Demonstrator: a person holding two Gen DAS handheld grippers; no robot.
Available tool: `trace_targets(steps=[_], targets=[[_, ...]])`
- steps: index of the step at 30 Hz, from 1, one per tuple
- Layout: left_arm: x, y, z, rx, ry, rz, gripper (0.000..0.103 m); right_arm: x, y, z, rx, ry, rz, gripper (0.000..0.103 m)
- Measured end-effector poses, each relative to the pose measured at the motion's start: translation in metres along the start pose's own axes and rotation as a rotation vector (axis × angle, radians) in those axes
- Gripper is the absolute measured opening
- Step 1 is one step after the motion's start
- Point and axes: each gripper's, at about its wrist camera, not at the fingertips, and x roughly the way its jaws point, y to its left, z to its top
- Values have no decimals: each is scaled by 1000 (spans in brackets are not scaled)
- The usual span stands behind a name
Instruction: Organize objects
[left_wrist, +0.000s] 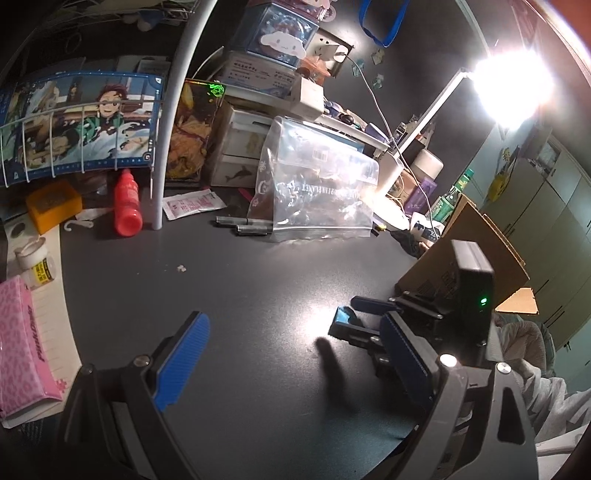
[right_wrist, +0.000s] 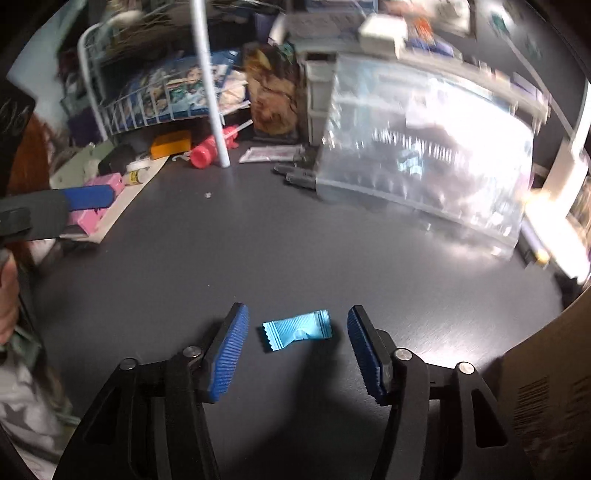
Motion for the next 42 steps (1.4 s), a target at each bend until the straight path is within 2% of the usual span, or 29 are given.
trace_targets(steps=[6, 10, 11, 13, 18, 20, 21, 22, 25, 30, 34, 36, 37, 40, 42], targets=[[4, -2, 1, 3, 20, 8, 92, 4, 2, -3, -53, -6, -24, 27], [11, -3, 2, 4, 54, -2, 92, 0, 4, -7, -69, -20, -6, 23], [13, -3, 3, 6, 66, -10, 92, 1, 4, -7, -73, -24, -5, 16], [17, -3, 5, 6, 94, -34, 92, -2, 5, -6, -85, -33, 1, 13], [18, -8, 11, 18, 105, -12, 92, -10, 12, -5, -125, -47, 7, 14], [18, -9, 11, 17, 105, -12, 92, -13, 12, -5, -133, -54, 3, 25], [17, -10, 11, 15, 106, -14, 92, -13, 12, -6, -142, -48, 9, 39], [17, -10, 11, 15, 106, -14, 92, -13, 12, -6, -153, -45, 12, 45], [17, -10, 11, 15, 105, -14, 92, -10, 10, -5, -197, -38, 8, 45], [14, -11, 9, 7, 104, -6, 92, 0, 1, -3, -176, 19, 121, 46], [13, -11, 8, 0, 103, 3, 92, -9, 9, -11, -170, 63, 179, 47], [11, -11, 7, -4, 100, 1, 92, -16, 13, -15, -163, 58, 201, 47], [11, -11, 7, -6, 99, 2, 92, -18, 15, -16, -168, 45, 182, 47], [9, -12, 7, -7, 96, 5, 92, -15, 17, -15, -204, 6, 52, 46], [7, -13, 6, -4, 96, 10, 92, -10, 13, -12, -187, 1, 79, 41]])
